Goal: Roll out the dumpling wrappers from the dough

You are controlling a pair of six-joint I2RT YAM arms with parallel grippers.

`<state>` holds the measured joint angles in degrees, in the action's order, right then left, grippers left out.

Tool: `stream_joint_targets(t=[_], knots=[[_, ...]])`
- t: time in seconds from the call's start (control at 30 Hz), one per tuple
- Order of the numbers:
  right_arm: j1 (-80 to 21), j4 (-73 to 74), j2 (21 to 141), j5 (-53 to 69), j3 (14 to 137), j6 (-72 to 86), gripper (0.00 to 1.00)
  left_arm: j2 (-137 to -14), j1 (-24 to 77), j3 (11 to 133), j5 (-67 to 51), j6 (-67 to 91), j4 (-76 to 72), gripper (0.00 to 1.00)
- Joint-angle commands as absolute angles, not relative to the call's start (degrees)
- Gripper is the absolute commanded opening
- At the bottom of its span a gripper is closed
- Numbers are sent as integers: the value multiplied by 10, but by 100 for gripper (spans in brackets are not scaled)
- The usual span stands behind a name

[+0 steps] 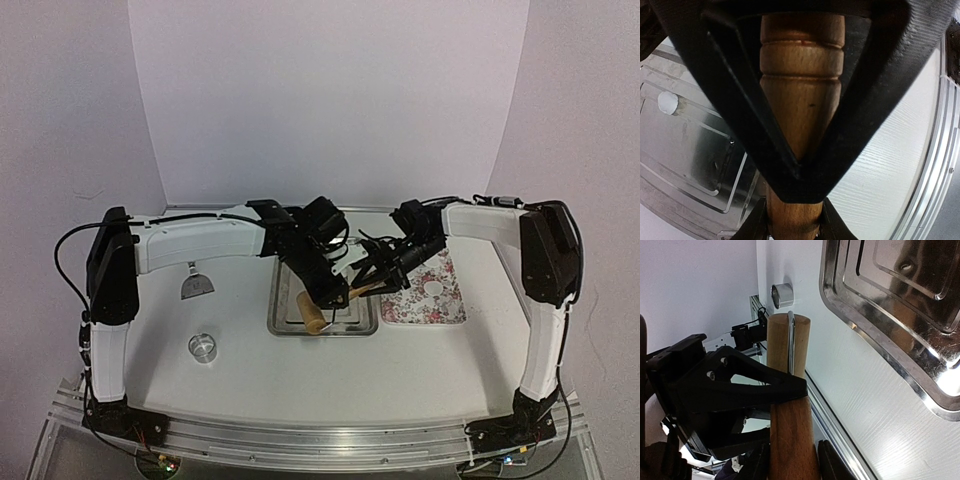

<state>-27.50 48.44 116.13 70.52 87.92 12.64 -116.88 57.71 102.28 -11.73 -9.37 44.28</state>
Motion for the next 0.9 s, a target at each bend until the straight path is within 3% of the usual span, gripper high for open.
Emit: stream_joint_targets(t=[0.0, 0.17, 0.23, 0.33, 0.4, 0.63, 0.87], knots=[[-277, 493, 1173, 701, 905, 114, 26, -1155, 579, 1030, -103, -118, 444, 0], [-277, 493, 1172, 674, 917, 110, 0, -1161, 579, 1032, -85, -103, 441, 0], [-276, 493, 1161, 617, 924, 108, 0, -1162, 577, 1038, -77, -79, 431, 18], [-271, 492, 1129, 517, 937, 110, 0, -1160, 562, 1050, -68, -17, 411, 59], [-265, 490, 1110, 452, 943, 117, 0, -1154, 547, 1062, -72, 27, 400, 71], [-245, 461, 1049, 316, 956, 154, 0, -1122, 465, 1085, -59, 202, 397, 83], [-244, 453, 1058, 270, 986, 189, 0, -1131, 366, 964, -65, 320, 386, 84]])
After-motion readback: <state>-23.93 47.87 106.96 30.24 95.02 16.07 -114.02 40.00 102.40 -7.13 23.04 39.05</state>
